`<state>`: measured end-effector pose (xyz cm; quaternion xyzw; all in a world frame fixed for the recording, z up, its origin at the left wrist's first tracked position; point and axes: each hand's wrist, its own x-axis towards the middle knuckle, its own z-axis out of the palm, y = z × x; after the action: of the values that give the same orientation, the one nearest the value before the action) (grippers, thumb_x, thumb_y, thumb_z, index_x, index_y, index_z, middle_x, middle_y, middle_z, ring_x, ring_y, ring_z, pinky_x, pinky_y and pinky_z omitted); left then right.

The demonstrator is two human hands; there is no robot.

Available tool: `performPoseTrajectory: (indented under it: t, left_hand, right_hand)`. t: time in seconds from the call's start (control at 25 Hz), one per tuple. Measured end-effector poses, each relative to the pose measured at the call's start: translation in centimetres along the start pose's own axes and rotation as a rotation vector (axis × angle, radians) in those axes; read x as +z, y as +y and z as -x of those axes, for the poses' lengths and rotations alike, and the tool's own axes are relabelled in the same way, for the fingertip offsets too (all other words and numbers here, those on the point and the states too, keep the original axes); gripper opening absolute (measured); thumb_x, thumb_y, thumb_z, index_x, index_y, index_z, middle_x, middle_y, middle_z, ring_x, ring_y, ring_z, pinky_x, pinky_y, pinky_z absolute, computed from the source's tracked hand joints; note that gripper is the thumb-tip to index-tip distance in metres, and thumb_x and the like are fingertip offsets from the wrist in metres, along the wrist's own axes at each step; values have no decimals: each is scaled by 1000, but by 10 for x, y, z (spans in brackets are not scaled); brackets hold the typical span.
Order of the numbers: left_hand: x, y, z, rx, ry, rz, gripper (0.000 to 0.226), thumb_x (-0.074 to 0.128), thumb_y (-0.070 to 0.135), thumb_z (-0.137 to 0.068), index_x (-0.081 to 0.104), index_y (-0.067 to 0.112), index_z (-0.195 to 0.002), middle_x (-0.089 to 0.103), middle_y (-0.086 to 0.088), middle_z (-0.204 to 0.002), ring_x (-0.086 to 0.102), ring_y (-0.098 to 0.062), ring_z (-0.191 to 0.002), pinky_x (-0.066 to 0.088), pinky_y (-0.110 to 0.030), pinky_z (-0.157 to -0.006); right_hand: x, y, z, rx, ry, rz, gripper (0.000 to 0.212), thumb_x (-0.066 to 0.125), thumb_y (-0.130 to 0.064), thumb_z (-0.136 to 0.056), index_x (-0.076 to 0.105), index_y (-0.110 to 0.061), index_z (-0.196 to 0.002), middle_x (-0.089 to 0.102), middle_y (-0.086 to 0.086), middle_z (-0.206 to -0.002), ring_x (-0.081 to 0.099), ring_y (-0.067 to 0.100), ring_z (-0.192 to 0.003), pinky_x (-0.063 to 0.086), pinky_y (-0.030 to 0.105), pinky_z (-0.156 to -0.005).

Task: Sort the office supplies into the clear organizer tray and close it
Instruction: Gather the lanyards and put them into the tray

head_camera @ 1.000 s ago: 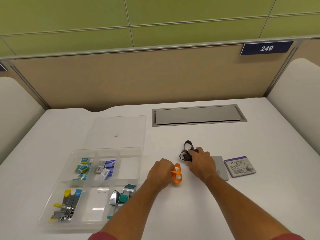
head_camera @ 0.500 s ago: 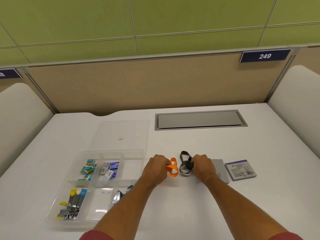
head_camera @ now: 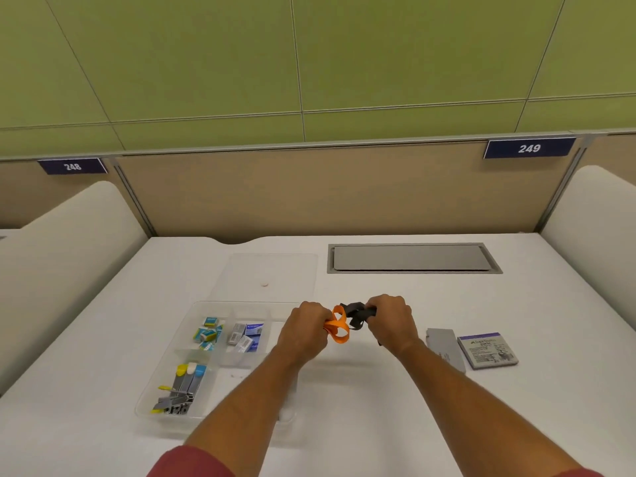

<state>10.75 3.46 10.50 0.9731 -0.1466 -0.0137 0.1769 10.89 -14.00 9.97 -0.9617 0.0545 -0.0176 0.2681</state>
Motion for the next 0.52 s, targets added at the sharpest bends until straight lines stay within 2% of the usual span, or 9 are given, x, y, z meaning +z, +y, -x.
performPoseTrajectory:
  t: [0.12,0.32,0.52]
  left_hand:
    - [-13,-10,11,-5,46,4,20,61,18,-91,69,15,-109,68,-6,-101,52,-13,-80,38,-21,-74]
    - [-35,-41,29,-12,91,15,16,60,14,-91,71,14,-103,69,-6,-97,57,-15,-81,40,-22,-72]
    - [-58,-99,51,-68,138,35,18,64,16,-87,71,13,-104,71,-5,-102,59,-16,-86,39,-22,-75]
  right_hand:
    - [-1,-22,9,-43,26,-14,21,54,-4,-90,72,-11,-97,72,9,-85,59,19,-70,41,23,-63]
    - [7,-58,21,-57,54,-42,19,55,-7,-92,72,-10,-100,72,10,-87,64,21,-75,51,26,-71]
    - [24,-100,29,-28,105,-53,21,55,-3,-87,73,-11,-96,72,8,-85,63,21,-69,50,27,-67]
